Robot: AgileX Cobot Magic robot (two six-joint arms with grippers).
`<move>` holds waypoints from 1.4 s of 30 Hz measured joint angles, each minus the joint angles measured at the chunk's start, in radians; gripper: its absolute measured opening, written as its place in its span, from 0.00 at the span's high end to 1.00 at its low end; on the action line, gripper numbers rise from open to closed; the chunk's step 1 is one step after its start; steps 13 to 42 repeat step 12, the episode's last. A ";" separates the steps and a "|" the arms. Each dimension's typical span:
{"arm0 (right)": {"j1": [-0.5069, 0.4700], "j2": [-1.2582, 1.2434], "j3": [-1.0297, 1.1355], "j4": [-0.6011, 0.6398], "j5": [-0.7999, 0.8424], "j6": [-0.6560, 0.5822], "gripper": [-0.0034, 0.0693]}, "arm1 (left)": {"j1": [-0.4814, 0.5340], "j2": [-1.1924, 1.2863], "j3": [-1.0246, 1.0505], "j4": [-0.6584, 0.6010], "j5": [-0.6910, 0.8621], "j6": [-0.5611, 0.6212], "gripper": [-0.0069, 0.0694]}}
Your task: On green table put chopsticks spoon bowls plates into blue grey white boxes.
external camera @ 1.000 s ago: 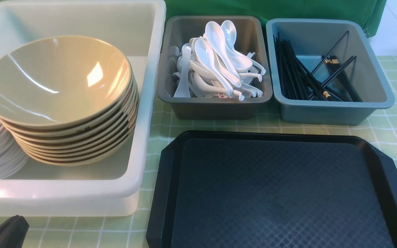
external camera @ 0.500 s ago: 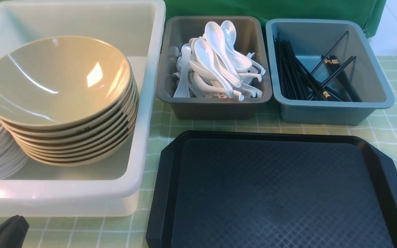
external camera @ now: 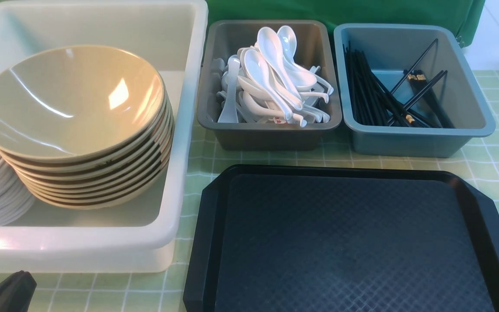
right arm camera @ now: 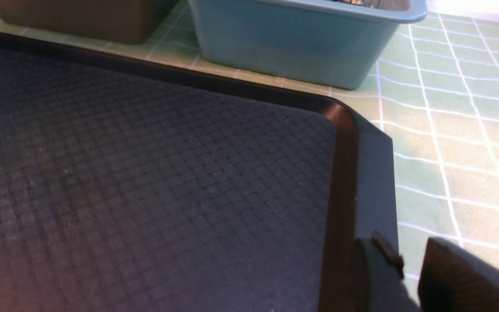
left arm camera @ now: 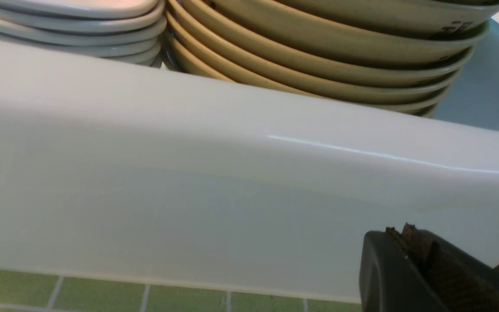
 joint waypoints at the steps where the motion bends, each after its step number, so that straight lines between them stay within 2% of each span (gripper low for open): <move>1: 0.000 0.000 0.000 0.000 -0.001 0.000 0.71 | 0.000 0.000 0.000 0.000 0.000 0.000 0.91; 42: 0.000 0.000 0.000 0.000 -0.001 0.002 0.70 | 0.000 0.000 0.000 0.000 0.000 0.002 0.91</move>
